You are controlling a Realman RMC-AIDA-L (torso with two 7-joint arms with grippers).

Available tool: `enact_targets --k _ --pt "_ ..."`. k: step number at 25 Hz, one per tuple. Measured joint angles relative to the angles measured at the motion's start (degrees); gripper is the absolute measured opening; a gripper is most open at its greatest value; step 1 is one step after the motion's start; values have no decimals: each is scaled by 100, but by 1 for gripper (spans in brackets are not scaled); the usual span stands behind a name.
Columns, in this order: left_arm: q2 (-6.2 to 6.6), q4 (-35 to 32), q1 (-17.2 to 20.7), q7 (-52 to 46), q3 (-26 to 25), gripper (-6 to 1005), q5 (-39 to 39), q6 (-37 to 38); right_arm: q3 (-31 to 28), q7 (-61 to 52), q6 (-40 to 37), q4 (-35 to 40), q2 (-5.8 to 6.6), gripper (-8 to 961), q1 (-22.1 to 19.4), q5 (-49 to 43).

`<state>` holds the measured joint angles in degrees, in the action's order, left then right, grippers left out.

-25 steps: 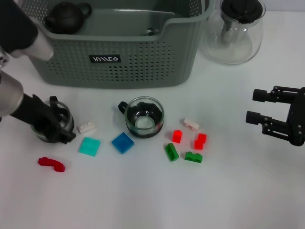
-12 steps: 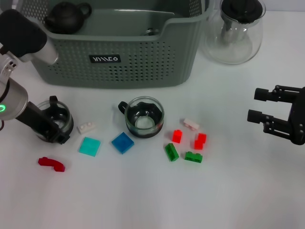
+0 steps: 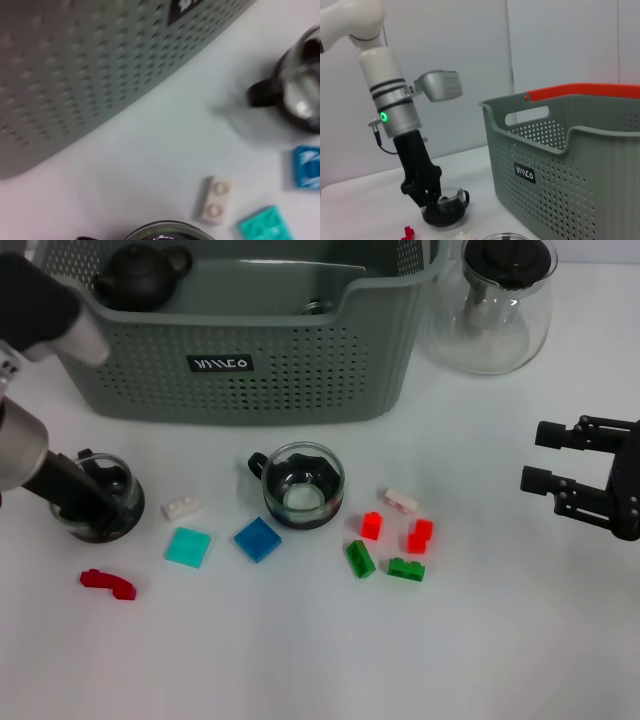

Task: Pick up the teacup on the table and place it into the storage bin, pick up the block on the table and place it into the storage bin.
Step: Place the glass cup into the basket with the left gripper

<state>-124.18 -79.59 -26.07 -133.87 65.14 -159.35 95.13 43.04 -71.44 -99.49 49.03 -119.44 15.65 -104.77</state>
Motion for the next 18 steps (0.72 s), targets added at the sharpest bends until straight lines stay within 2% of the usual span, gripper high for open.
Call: enact_targets --k 2,5,7,9,14,18 --pt "16 -57 -52 216 -441 188 361 354 -5 4 0 -19 0 552 0 0" --pt "57 -19 -227 752 -1409 74 993 1189 -13 15 0 -51 0 552 0 1" --pt "137 133 -343 1075 -1988 40 1400 1723 -37 15 0 -52 0 553 0 1" --pt "290 470 -423 1292 -2434 41 1990 2188 -73 16 0 -53 0 553 -1 1" --pt "742 1732 -464 1371 -2668 42 3472 2339 -144 12 0 -62 0 553 9 10" --pt "815 2044 -552 1386 -2765 43 4500 2343 -150 23 0 -62 -6 553 36 8"
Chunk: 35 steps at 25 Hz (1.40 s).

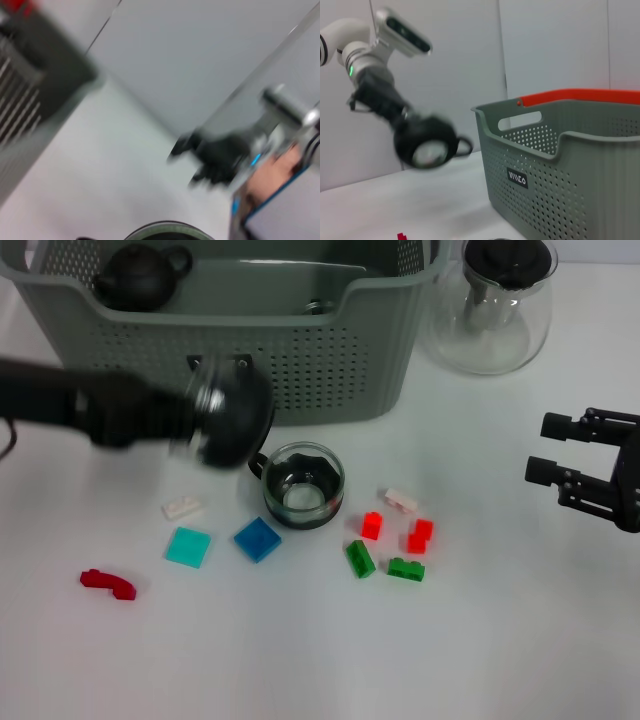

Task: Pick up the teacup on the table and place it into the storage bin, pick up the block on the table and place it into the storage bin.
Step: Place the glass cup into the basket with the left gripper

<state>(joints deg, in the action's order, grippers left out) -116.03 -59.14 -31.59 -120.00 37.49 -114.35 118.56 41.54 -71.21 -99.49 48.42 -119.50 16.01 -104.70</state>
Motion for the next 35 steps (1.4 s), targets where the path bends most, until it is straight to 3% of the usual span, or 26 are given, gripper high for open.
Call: enact_targets --k 5,7,10,13,15,20,25,26,35 --pt "6 284 -315 -51 -445 44 1657 -119 -10 12 0 -4 -13 552 7 4" --pt "23 348 -433 -12 -528 45 1889 -293 -21 23 1 -7 -18 552 7 3" --pt "218 506 -974 374 -306 46 1914 -1395 -24 70 2 -10 -27 552 14 3" --pt "423 654 -1392 255 400 47 1161 -2590 -24 134 17 -59 -29 552 33 1" --pt "469 706 -1625 16 756 47 589 -3399 -24 203 16 -140 -27 553 69 1" --pt "403 717 -2034 -398 1324 49 -781 -4642 -34 233 13 -283 2 553 153 -1" --pt "375 747 -2318 -1076 1875 50 -2141 -5242 -67 233 32 -295 -5 553 157 -7" --pt "300 948 -2474 -1168 1986 53 -2670 -5425 -67 232 39 -299 -6 552 157 -8" --pt "123 2282 -3217 -1396 2059 75 -3930 -5967 -67 231 54 -309 -31 552 165 -8"
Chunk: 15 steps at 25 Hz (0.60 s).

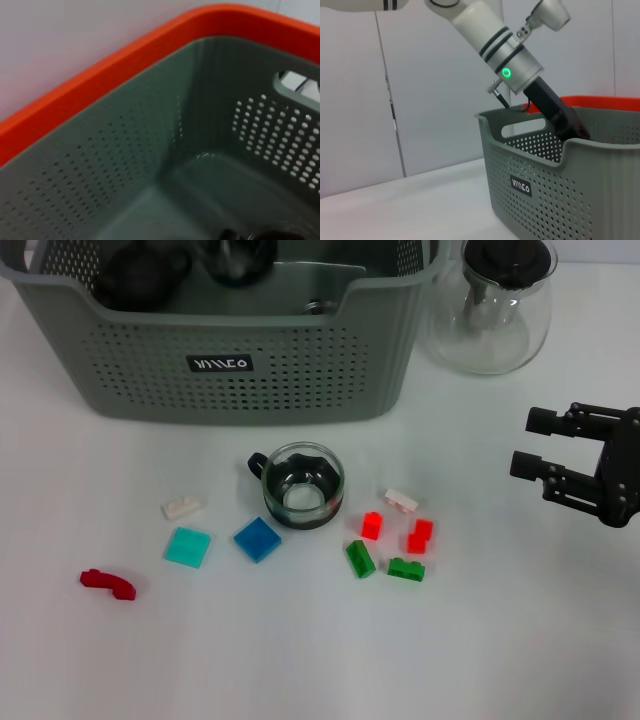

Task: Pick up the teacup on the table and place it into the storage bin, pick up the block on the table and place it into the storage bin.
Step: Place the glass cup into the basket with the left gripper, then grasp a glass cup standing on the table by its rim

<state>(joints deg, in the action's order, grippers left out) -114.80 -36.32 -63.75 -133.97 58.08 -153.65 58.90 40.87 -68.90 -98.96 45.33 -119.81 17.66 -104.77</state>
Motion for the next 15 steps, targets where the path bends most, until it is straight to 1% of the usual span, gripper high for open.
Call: enact_targets --k 1,4,7,9,10,12,14,15 --pt "-43 24 -12 -1 18 78 -72 -65 0 0 0 -3 0 552 0 0" --pt "-159 80 -36 -10 81 132 -213 -171 0 0 0 -6 0 552 0 1" --pt "-203 128 -63 -31 115 186 -249 -210 0 0 -1 -6 1 552 0 1" --pt "-217 -56 -26 -92 70 222 -226 -144 -1 0 -3 -6 2 553 0 1" --pt "-232 -325 35 -164 -9 240 -168 -24 -6 0 -2 -6 2 553 1 1" --pt "-306 -1080 268 -249 -252 276 87 330 -20 0 -3 -7 2 553 0 2" --pt "-462 -2079 652 -294 -520 446 490 602 -58 0 -10 -27 2 553 -13 2" --pt "-599 -2780 947 -277 -663 457 834 710 -71 0 -10 -44 2 553 -15 2"
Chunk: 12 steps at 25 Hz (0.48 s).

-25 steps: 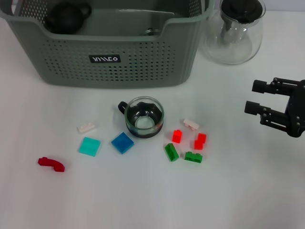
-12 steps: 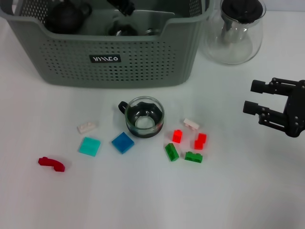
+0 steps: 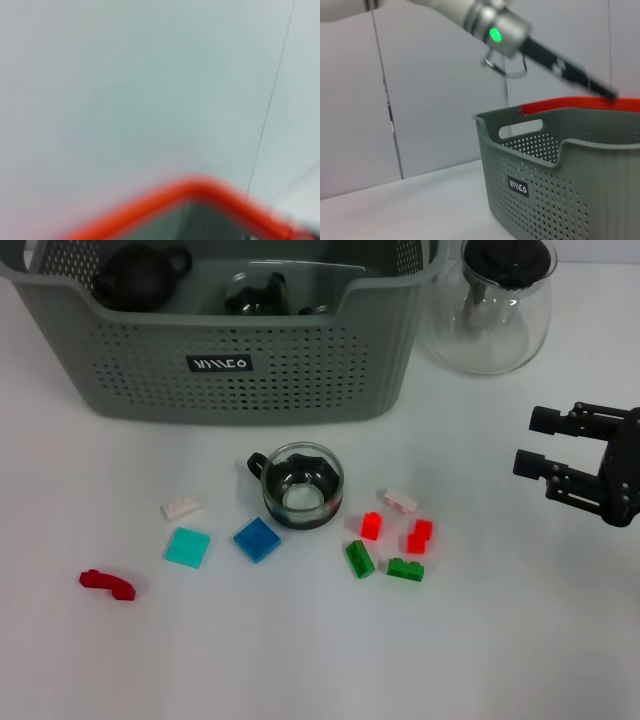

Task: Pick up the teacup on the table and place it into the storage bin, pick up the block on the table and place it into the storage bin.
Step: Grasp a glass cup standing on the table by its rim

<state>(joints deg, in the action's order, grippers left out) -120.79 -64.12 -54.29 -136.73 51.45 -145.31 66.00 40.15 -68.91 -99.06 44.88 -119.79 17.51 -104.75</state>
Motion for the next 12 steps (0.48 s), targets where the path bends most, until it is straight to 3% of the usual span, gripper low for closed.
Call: enact_targets --k 3,7,10,12 --pt "-327 -1587 1091 269 -27 489 1283 30 -18 2 4 -37 0 553 -3 -1" --pt "-338 -2380 2169 145 167 513 2552 -98 -57 10 13 -140 45 552 12 20" --pt "-345 -2594 2525 234 -247 518 2829 556 -132 32 12 -184 53 552 45 11" --pt "-359 -2295 2726 708 -778 518 3420 1320 -151 44 13 -188 40 553 70 8"
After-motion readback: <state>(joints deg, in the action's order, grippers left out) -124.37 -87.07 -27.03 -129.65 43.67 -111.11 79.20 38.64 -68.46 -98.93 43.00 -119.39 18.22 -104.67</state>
